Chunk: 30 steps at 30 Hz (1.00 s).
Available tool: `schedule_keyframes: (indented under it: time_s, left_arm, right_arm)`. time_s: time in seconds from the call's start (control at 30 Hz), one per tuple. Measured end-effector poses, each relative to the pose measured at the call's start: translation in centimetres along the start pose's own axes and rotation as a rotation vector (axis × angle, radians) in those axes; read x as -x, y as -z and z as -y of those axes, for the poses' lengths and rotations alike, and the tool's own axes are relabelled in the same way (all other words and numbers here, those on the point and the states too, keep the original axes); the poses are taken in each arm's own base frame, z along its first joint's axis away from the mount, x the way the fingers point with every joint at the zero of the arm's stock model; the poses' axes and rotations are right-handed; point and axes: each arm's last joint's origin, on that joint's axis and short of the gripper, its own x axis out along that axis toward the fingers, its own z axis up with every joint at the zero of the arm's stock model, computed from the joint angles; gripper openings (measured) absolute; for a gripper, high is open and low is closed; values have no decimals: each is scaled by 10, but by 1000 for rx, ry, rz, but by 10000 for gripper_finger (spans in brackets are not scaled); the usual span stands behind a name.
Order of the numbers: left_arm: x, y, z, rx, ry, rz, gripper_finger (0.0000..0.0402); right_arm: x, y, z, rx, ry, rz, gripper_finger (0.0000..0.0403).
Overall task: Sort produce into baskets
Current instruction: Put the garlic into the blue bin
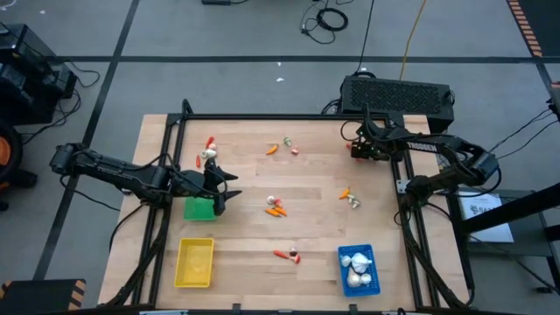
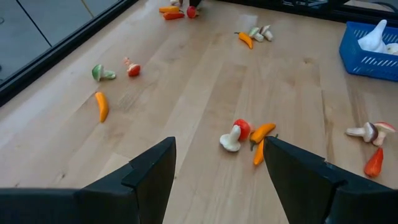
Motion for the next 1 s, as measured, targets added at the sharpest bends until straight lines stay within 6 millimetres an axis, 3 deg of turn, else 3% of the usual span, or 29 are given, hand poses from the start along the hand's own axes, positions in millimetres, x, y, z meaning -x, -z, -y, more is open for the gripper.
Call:
schedule_keyframes:
  time_s: [0.33,0.53,0.8,1.0]
  left_arm:
    - [0,-2,0,3,2,22,248]
    - [0,-2,1,-1,2,24,248]
    - [0,-2,0,-10,2,23,248]
    - [0,-2,1,-17,2,22,248]
  right_arm:
    - [5,-3,-4,56,-39,-35,137]
    - [23,-17,-22,82,-227,-97,119]
    - [68,-19,-66,199,-488,-129,125]
    - [118,10,-106,335,-655,-146,125]
